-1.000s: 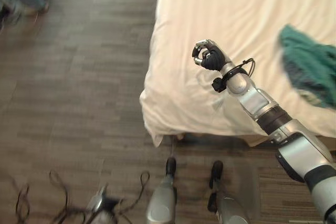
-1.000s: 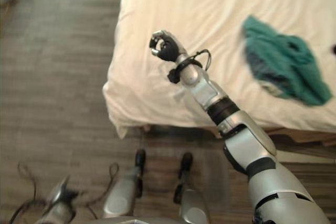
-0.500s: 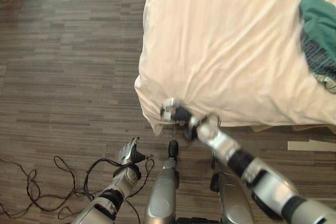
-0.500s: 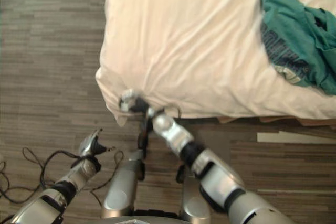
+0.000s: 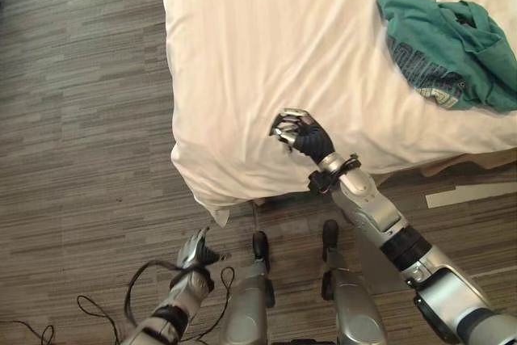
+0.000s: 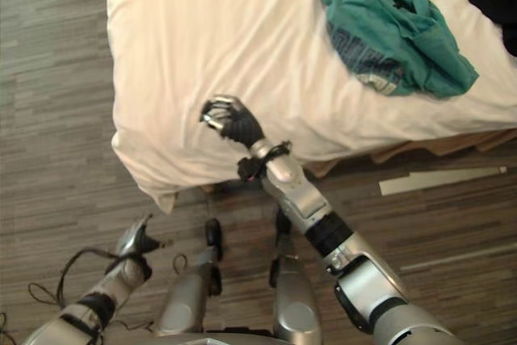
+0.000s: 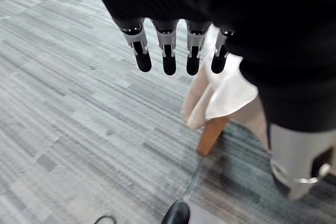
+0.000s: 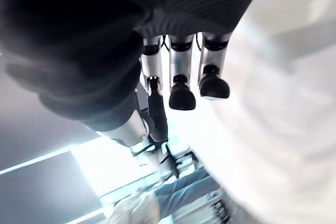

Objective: Tidy up the quilt and then pick up the clothes from the bed and put them into the laundry hamper.

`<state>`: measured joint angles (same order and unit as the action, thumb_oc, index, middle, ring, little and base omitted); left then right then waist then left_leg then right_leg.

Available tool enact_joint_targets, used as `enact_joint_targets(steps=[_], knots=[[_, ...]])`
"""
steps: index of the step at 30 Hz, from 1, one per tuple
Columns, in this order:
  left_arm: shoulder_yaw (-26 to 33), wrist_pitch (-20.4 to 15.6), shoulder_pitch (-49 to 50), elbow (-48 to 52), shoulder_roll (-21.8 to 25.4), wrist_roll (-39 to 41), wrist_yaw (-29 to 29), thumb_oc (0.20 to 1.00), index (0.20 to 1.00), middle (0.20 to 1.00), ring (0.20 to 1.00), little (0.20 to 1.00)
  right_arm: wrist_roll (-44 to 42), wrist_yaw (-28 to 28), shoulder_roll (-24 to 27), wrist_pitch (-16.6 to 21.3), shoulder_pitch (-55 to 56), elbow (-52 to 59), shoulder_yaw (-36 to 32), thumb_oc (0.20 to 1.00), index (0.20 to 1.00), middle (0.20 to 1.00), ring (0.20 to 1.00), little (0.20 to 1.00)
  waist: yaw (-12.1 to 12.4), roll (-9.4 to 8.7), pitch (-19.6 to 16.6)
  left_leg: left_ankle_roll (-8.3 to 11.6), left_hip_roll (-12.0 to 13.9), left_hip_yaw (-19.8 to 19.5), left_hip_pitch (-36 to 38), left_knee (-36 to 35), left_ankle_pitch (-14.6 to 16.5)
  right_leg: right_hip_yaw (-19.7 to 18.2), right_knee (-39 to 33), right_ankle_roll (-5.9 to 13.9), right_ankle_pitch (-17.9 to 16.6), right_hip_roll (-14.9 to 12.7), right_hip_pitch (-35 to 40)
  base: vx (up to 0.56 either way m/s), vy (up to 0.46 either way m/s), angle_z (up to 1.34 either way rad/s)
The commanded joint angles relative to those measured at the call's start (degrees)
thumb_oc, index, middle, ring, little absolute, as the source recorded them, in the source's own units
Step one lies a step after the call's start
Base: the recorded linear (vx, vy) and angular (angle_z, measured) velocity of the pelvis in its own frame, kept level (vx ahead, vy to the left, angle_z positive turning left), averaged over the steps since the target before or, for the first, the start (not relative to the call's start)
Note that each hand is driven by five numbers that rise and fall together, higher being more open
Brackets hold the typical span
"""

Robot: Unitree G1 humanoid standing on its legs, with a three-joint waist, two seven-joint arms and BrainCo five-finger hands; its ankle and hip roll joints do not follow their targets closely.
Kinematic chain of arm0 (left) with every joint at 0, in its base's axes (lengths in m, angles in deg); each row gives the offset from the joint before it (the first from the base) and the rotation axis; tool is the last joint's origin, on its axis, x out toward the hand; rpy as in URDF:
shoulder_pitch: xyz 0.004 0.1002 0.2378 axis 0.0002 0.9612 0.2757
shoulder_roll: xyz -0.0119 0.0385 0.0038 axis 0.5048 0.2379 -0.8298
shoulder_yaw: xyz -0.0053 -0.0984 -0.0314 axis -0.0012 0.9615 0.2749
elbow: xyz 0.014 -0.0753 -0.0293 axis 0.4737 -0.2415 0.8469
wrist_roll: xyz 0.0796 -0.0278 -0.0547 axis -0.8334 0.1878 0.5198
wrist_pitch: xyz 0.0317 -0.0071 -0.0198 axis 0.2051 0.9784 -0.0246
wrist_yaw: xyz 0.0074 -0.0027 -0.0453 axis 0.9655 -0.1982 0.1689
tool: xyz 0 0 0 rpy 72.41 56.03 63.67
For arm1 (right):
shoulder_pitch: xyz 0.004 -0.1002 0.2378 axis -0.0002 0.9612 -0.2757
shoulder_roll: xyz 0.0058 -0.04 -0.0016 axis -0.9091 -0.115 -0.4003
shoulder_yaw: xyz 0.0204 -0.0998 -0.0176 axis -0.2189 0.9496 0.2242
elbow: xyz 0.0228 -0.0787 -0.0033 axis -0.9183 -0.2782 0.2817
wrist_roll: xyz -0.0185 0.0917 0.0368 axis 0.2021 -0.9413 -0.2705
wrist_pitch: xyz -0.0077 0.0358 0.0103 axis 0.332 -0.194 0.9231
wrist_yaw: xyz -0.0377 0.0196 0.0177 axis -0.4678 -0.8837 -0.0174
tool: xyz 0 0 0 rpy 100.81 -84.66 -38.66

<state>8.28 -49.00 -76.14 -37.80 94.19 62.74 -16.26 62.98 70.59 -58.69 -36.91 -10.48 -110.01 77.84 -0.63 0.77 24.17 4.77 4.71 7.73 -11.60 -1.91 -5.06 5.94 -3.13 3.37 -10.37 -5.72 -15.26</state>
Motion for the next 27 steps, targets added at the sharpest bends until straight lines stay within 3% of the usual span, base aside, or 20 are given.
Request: enact_joint_targets(steps=[1,3,4,5,7,8,9,11,12,13,14,15,17,18,21,23,24,27], knots=[[-1.2,-0.9,-2.5,-1.3,0.4,0.7,0.0,1.0,1.0,1.0,1.0,1.0,1.9,-5.6,1.4,-0.5,1.4,-2.7,-5.0,0.2,0.2,0.2,0.2,0.2,0.4,1.68,1.8,1.15,0.7,-1.9,-1.7,5.1,3.2,-0.6,12.7,6.4,10.3,-4.4,-3.4,-0.07,0.062,0.07],[-0.1,0.3,-0.6,-3.9,-2.1,1.6,0.9,1.0,1.0,1.0,1.0,1.0,1.5,-8.5,3.3,-0.9,9.7,-8.4,-14.0,0.2,0.2,0.2,0.2,0.2,-0.9,0.98,2.6,0.24,-0.1,-1.4,-2.8,8.8,5.4,-1.7,14.2,6.59,10.2,-4.9,-4.4,-0.09,0.082,0.02],[-0.1,0.3,-0.6,-3.9,-2.1,1.6,0.9,1.0,1.0,1.0,1.0,1.0,1.5,-8.5,3.3,-0.9,9.7,-8.4,-14.0,0.2,0.2,0.2,0.2,0.2,-0.9,0.97,2.4,0.21,-0.1,-1.4,-3.0,8.8,5.2,-1.7,14.1,6.59,10.0,-4.9,-4.5,-0.06,0.136,-0.06],[0.8,0.8,0.0,-4.2,-2.4,1.6,0.8,1.0,1.0,1.0,1.0,1.0,-0.3,-9.4,3.5,-1.7,16.7,-10.4,-20.0,0.2,0.2,0.2,0.2,0.2,-2.4,0.19,2.3,-0.18,-0.5,-0.4,-2.1,9.3,6.6,-2.6,13.3,7.03,9.5,-5.2,-3.6,-0.02,0.086,-0.06],[0.8,1.0,0.1,-4.4,-2.8,1.6,0.5,1.0,1.0,1.0,1.0,1.0,-0.9,-9.2,3.2,-2.2,20.2,-11.3,-22.5,0.2,0.2,0.2,0.2,0.2,-3.5,-0.39,1.9,-0.47,-1.0,0.5,-1.6,9.4,7.0,-3.3,12.5,7.41,8.5,-5.4,-3.3,-0.01,0.146,-0.12],[0.6,1.2,-0.1,-5.2,-2.6,0.2,-0.5,1.0,1.0,1.0,1.0,1.0,0.7,-9.0,3.5,-3.6,25.5,-14.1,-25.2,0.2,0.2,0.2,0.2,0.2,-6.3,-1.3,1.0,-0.8,-1.7,2.8,0.2,8.7,7.8,-5.0,10.5,8.39,6.6,-5.8,-2.5,0.0,0.152,-0.17],[0.6,1.2,-0.1,-5.2,-2.6,0.1,-0.5,1.0,1.0,1.0,1.0,1.0,0.7,-9.0,3.5,-3.6,25.5,-14.1,-25.2,0.2,0.2,0.2,0.2,0.2,-6.3,-1.36,0.8,-0.83,-1.8,2.8,0.1,8.6,7.6,-5.1,10.3,8.39,6.4,-5.8,-2.6,0.0,0.152,-0.16],[-0.8,1.4,-0.5,-6.2,-1.9,-3.2,-2.2,1.0,1.0,1.0,1.0,1.0,2.6,-8.4,3.2,-4.4,28.9,-16.4,-26.4,0.2,0.2,0.2,0.2,0.2,-9.3,-2.1,-0.5,-0.99,-2.1,5.9,1.7,7.2,7.5,-7.0,8.4,9.72,3.8,-6.0,-2.7,-0.04,0.132,-0.49],[-2.0,1.5,-0.9,-6.7,-1.1,-5.5,-3.3,1.0,1.0,1.0,1.0,1.0,3.9,-7.9,3.1,-4.9,30.8,-18.5,-26.6,0.2,0.2,0.2,0.2,0.2,-10.8,-2.14,-1.2,-1.09,-1.3,7.9,2.8,6.9,7.4,-6.8,8.4,9.53,4.6,-5.6,-2.3,-0.08,0.135,-0.66],[-2.5,1.7,-1.0,-6.8,-0.6,-6.3,-4.1,1.0,1.0,1.0,1.0,1.0,4.7,-7.4,2.5,-5.3,31.6,-19.5,-26.3,0.576,0.576,0.576,0.576,0.576,-11.3,-2.3,-1.6,-1.21,-0.6,9.8,3.6,6.6,7.0,-6.1,8.9,9.2,5.1,-5.3,-2.0,-0.08,0.131,-0.86],[-2.9,1.8,0.2,-7.6,0.2,-7.7,-5.5,1.0,1.0,1.0,1.0,1.0,7.7,-6.2,2.1,-6.4,32.9,-23.8,-25.2,1.0,1.0,1.0,1.0,1.0,-11.5,-1.99,-3.2,-1.22,1.4,14.8,5.9,5.6,6.4,0.0,11.5,7.67,8.2,-5.0,0.3,-0.07,0.074,-1.13],[-2.9,1.8,0.2,-7.6,0.2,-7.7,-5.5,1.0,1.0,1.0,1.0,1.0,7.7,-6.2,2.1,-6.3,32.9,-23.8,-25.2,1.0,1.0,1.0,1.0,1.0,-11.4,-2.04,-3.1,-1.2,1.4,14.9,6.1,5.5,6.4,-0.1,11.5,7.66,8.3,-5.0,0.4,-0.01,0.075,-1.46],[-1.5,1.7,2.6,-8.5,0.5,-7.5,-6.1,1.0,1.0,1.0,1.0,1.0,12.7,-5.4,1.6,-7.9,32.6,-31.4,-23.7,1.0,1.0,1.0,1.0,1.0,-10.4,-1.76,-6.1,-0.65,3.9,21.8,9.4,4.4,6.5,9.0,15.9,6.41,12.8,-6.6,5.3,0.0,0.033,-2.31],[-1.6,1.6,4.0,-8.5,-0.1,-7.9,-6.5,1.0,1.0,1.0,1.0,1.0,15.3,-5.5,1.2,-8.8,32.8,-34.2,-23.2,1.0,1.0,1.0,1.0,1.0,-10.3,-1.81,-7.2,-0.93,4.8,24.5,10.4,4.1,6.2,12.0,17.2,5.59,13.5,-7.5,7.1,-0.09,-0.025,-3.12],[0.5,1.1,7.4,-9.5,-1.5,-6.2,-6.2,1.0,1.0,1.0,1.0,1.0,25.0,-5.9,0.7,-10.9,30.2,-42.9,-19.8,1.0,1.0,1.0,1.0,1.0,-6.7,-1.99,-10.2,-0.75,7.7,33.0,12.9,4.9,5.7,20.1,16.9,5.24,12.5,-11.6,13.0,-0.1,-0.194,-2.3],[0.2,0.9,7.5,-9.7,-2.1,-6.2,-6.5,1.0,1.0,1.0,1.0,1.0,28.2,-6.4,0.6,-11.4,29.5,-45.3,-19.0,1.0,1.0,1.0,1.0,1.0,-6.8,-2.4,-11.9,-0.14,8.7,35.0,13.9,5.3,5.3,18.8,13.4,5.47,13.0,-9.9,14.3,0.01,-0.344,-2.86],[1.0,0.9,7.4,-10.3,-2.4,-6.1,-6.5,1.0,1.0,1.0,1.0,1.0,31.8,-7.3,0.6,-11.7,29.4,-45.9,-17.3,1.0,1.0,1.0,1.0,1.0,-7.6,-2.7,-13.0,0.82,10.3,36.1,14.9,6.8,4.9,16.1,9.9,5.85,13.6,-7.7,14.8,0.03,-0.26,-2.44],[2.6,0.9,8.3,-11.2,-3.1,-5.4,-6.0,1.0,1.0,1.0,1.0,1.0,34.5,-7.6,0.4,-11.7,29.9,-46.0,-15.6,1.0,1.0,1.0,1.0,1.0,-8.3,-2.58,-13.1,1.73,11.9,36.7,16.2,7.8,4.5,13.7,7.9,5.38,13.8,-5.7,14.9,0.02,-0.334,-1.47]])
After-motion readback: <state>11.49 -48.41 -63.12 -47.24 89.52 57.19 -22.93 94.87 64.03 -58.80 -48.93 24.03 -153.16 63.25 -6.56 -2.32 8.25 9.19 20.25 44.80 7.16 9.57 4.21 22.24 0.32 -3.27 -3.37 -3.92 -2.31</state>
